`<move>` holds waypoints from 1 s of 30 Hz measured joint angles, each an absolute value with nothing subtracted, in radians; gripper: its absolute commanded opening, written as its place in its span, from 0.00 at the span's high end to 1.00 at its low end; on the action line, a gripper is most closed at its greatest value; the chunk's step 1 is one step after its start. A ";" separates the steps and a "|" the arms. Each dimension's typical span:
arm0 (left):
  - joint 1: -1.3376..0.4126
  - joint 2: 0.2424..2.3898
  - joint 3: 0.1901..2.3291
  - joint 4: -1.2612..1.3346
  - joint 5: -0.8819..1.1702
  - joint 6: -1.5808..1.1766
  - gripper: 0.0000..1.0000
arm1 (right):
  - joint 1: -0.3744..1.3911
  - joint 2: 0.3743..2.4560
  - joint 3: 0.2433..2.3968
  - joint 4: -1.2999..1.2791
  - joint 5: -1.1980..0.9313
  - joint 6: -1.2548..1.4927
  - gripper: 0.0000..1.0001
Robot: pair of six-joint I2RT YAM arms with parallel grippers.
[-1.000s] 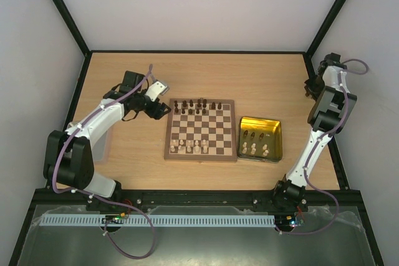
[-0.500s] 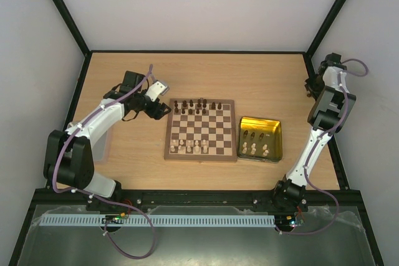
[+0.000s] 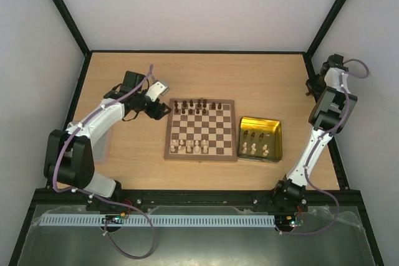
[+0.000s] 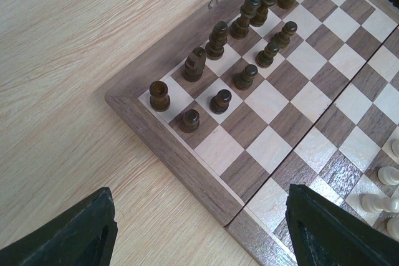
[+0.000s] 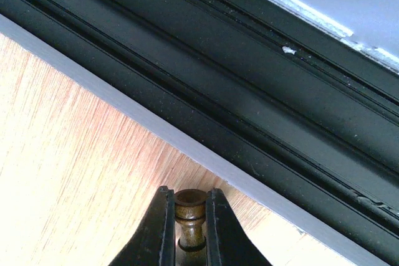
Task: Set up the chess pieces on the board
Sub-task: Pick up the chess piece at the center of the board, then place the chess piece on the chessboard.
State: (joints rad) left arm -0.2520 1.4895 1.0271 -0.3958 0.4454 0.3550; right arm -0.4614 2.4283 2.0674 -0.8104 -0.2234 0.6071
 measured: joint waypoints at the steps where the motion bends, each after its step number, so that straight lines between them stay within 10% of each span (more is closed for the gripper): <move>1: -0.252 1.489 1.027 -0.396 0.445 0.355 0.25 | -0.462 2.425 2.053 -0.796 -0.228 0.606 0.98; 30: -0.252 1.464 1.027 -0.397 0.456 0.355 0.25 | -0.208 1.850 1.159 -0.277 0.159 0.617 0.98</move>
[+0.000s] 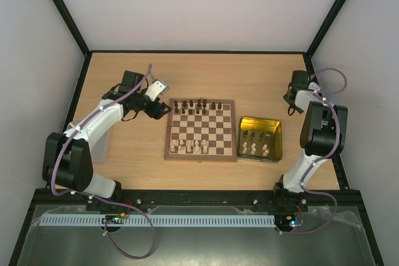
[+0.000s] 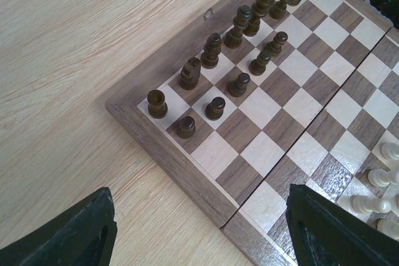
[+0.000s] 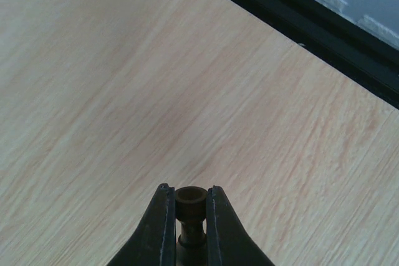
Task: Set up the chess pieces on the board
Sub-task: Place the chess piece on the chessboard.
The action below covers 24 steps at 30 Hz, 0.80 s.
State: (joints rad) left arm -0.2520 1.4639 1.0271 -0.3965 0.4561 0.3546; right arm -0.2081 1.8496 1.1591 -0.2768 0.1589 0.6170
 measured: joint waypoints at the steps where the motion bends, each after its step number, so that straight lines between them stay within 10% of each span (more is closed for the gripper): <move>1: -0.252 1.464 1.027 -0.397 0.456 0.355 0.24 | -0.190 1.833 1.131 -0.236 0.184 0.613 0.98; 24: -0.252 1.464 1.027 -0.397 0.464 0.355 0.25 | -0.115 1.644 0.857 0.158 0.387 0.498 0.98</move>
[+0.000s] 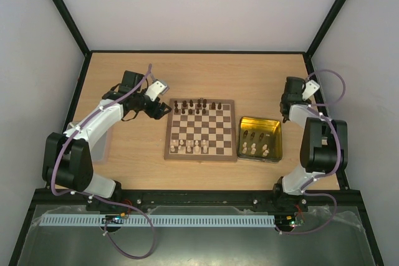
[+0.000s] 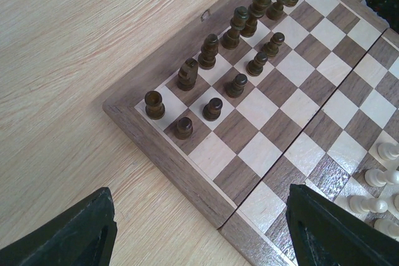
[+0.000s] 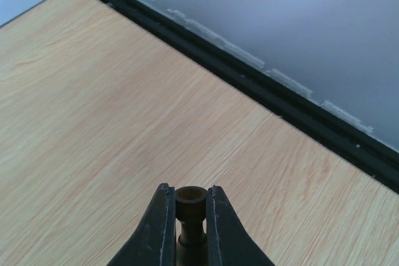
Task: Set up the chess pieces on the board
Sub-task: Place the chess piece on the chessboard.
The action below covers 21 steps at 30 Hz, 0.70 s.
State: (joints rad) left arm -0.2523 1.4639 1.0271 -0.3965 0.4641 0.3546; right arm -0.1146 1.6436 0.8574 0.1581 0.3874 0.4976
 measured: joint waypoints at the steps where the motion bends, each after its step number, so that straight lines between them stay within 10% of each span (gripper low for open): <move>1: -0.252 1.464 1.027 -0.397 0.464 0.354 0.25 | -0.096 1.628 0.860 0.138 0.389 0.505 0.98; 21: -0.255 1.449 1.028 -0.418 0.435 0.350 0.25 | 0.467 1.018 0.508 0.022 0.334 0.669 0.98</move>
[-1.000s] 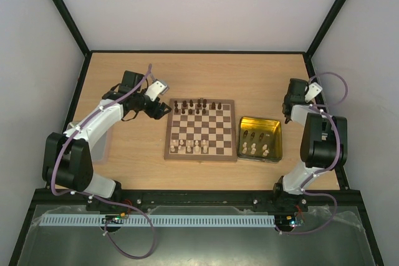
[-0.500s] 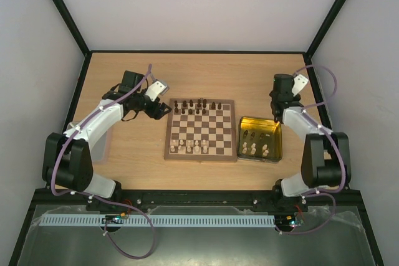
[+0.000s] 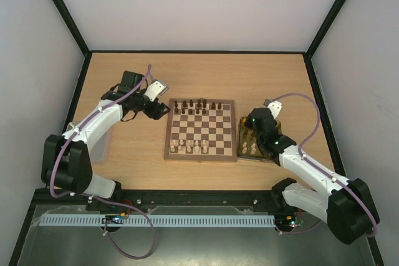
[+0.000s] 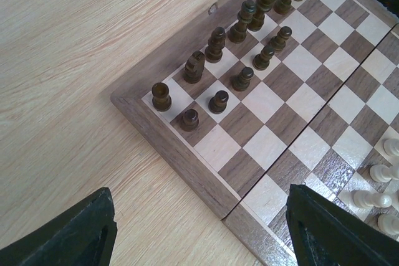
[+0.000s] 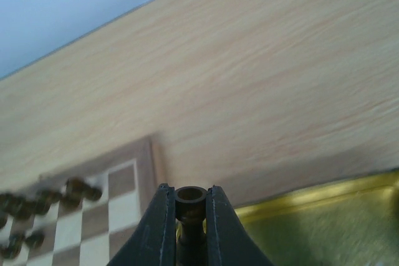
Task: Set up the chess pieces on the board
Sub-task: Place the chess piece on the chessboard.
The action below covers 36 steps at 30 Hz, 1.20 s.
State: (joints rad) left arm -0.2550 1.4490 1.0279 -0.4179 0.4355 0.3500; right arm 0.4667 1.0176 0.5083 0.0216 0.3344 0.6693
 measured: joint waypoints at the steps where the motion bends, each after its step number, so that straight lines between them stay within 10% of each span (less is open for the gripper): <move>1: -0.255 1.448 1.029 -0.421 0.433 0.350 0.25 | 0.496 1.010 0.493 0.022 0.332 0.680 0.98; 18: -0.255 1.420 1.047 -0.442 0.399 0.335 0.24 | 0.923 1.125 0.307 0.163 0.430 0.754 0.98; 36: -0.265 1.419 1.049 -0.442 0.392 0.332 0.24 | 0.971 1.405 0.253 0.582 0.587 0.717 0.98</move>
